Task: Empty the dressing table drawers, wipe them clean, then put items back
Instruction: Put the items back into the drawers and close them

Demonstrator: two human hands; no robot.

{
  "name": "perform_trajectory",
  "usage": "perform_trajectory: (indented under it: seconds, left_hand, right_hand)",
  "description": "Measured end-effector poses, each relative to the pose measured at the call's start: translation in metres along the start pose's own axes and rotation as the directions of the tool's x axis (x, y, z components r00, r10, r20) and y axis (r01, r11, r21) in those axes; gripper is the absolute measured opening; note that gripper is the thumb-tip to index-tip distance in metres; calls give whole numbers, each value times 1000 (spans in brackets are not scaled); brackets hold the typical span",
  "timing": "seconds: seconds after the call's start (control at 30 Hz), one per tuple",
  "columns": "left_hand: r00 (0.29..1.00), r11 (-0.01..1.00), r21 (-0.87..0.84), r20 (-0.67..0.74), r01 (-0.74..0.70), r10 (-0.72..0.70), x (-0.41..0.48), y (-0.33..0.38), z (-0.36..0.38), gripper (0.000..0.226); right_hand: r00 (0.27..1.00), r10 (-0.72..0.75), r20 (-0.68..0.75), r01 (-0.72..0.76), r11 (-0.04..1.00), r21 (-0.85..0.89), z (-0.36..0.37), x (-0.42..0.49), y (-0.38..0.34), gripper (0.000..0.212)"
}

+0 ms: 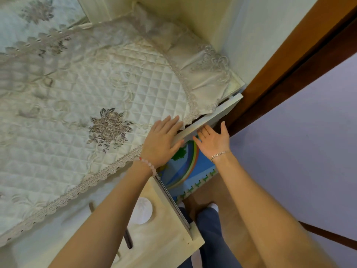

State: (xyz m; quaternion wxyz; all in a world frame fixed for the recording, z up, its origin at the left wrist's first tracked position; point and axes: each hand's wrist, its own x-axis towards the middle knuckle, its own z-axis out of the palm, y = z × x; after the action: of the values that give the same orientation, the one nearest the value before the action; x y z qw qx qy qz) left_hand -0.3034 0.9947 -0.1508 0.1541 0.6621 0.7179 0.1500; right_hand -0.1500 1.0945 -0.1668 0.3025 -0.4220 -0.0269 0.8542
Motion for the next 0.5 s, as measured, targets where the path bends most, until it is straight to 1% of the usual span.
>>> perform_trajectory:
  seconds: [0.1, 0.27, 0.4, 0.5]
  left_hand:
    - [1000, 1000, 2, -2, 16, -16, -1, 1, 0, 63]
    - [999, 1000, -18, -29, 21, -21, -1, 2, 1, 60]
    - [999, 999, -11, -26, 32, -32, -1, 4, 1, 63]
    - [999, 999, -3, -12, 42, -42, -1, 7, 0, 66]
  right_hand:
    - [1000, 10, 12, -10, 1000, -9, 13, 8, -1, 78]
    - [1000, 13, -5, -13, 1000, -22, 17, 11, -3, 76]
    - [1000, 16, 11, -15, 1000, -25, 20, 12, -3, 77]
    - [1000, 19, 6, -19, 997, -81, 17, 7, -4, 79]
